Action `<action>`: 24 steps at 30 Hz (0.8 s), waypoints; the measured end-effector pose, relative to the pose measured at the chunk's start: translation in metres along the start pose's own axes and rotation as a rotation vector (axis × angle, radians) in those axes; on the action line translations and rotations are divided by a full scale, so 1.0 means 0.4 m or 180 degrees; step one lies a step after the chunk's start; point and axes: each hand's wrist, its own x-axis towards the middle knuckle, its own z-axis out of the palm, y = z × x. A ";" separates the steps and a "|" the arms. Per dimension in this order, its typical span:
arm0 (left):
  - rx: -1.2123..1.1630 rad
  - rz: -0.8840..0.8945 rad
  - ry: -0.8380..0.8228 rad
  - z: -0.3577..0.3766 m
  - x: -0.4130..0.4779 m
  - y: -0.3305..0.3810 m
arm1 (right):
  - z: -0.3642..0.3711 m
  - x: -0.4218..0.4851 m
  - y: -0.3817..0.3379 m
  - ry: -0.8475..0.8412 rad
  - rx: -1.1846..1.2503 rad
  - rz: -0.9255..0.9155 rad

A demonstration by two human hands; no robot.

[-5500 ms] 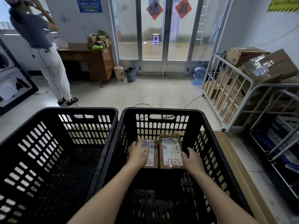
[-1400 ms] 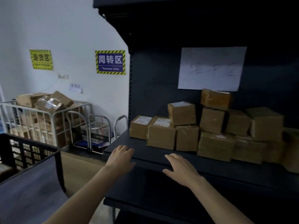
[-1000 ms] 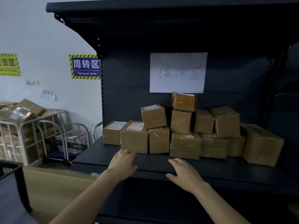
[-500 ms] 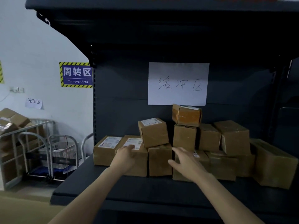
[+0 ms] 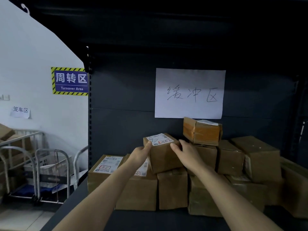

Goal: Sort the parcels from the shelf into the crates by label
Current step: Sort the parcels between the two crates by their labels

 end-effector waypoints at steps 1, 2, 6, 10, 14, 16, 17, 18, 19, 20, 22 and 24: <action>-0.0124 -0.0107 -0.0069 0.005 0.003 0.002 | 0.007 0.005 -0.001 -0.0007 0.0068 0.0027; -0.0239 -0.0174 -0.0128 0.010 0.006 0.001 | 0.013 0.007 -0.002 -0.0001 0.0119 0.0051; -0.0657 -0.0125 -0.0152 0.021 -0.005 0.007 | 0.021 -0.009 -0.002 0.0170 0.0273 -0.0068; -0.0855 0.0369 -0.0036 0.027 -0.067 0.011 | 0.020 -0.053 0.000 0.0380 0.0536 -0.0270; -0.0816 0.0856 -0.0006 0.032 -0.145 0.003 | 0.008 -0.118 0.003 0.0424 0.0661 -0.0522; -0.0782 0.0957 0.0014 0.036 -0.178 -0.010 | 0.002 -0.155 0.016 0.0395 0.0711 -0.0616; -0.0749 0.0996 0.0007 0.039 -0.197 -0.018 | -0.001 -0.176 0.026 0.0362 0.0746 -0.0640; -0.0712 0.1033 -0.0003 0.043 -0.213 -0.028 | -0.001 -0.196 0.038 0.0328 0.0776 -0.0662; -0.0675 0.1079 -0.0021 0.048 -0.232 -0.036 | 0.000 -0.215 0.050 0.0298 0.0805 -0.0692; -0.0639 0.1113 -0.0026 0.052 -0.249 -0.048 | 0.001 -0.235 0.062 0.0270 0.0814 -0.0714; -0.0571 0.1155 -0.0026 0.062 -0.286 -0.068 | 0.004 -0.272 0.081 0.0230 0.0779 -0.0715; -0.0512 0.1164 -0.0044 0.068 -0.320 -0.089 | 0.008 -0.304 0.094 0.0179 0.0748 -0.0690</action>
